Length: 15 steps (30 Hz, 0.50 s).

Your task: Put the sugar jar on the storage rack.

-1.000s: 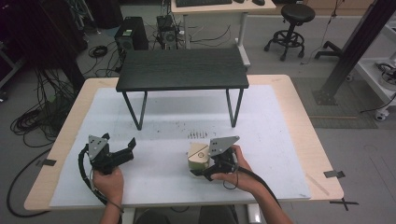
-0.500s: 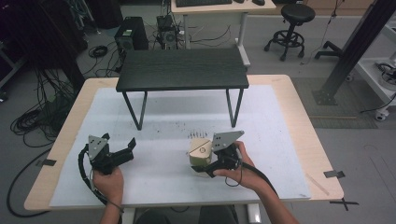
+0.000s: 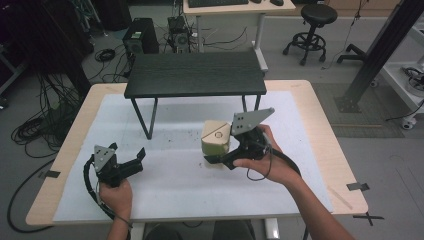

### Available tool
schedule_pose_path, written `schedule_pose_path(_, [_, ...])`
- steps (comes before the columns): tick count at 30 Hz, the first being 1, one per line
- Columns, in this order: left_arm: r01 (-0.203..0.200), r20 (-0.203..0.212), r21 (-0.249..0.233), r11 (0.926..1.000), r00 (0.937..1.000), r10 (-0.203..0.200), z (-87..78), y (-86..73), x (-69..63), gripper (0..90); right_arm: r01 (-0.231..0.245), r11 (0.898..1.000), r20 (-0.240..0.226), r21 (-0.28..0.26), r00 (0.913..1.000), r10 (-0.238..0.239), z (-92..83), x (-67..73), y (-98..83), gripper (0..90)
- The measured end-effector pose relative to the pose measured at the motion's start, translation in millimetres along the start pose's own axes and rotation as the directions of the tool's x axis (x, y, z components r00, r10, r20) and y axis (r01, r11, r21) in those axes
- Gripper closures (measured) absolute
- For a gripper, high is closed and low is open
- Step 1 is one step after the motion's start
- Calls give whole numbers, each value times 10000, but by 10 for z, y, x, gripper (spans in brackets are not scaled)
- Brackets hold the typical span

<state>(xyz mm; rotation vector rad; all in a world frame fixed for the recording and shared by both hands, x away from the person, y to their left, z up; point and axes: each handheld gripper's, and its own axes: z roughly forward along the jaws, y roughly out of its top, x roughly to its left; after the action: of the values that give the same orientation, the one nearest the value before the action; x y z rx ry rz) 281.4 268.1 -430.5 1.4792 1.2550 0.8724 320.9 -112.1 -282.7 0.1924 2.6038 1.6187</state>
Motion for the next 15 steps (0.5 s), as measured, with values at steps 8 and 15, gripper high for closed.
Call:
schedule_pose_path(8, [40,9,-12,10000,10000,-40,-2,-1,3,6,327,9994,63,-143,9994,-326,-150,-152,614,296])
schedule_pose_path(15, [45,12,-6,10000,10000,-45,-1,0,6,7,496,9981,503,-356,9976,-478,-230,-371,1130,296])
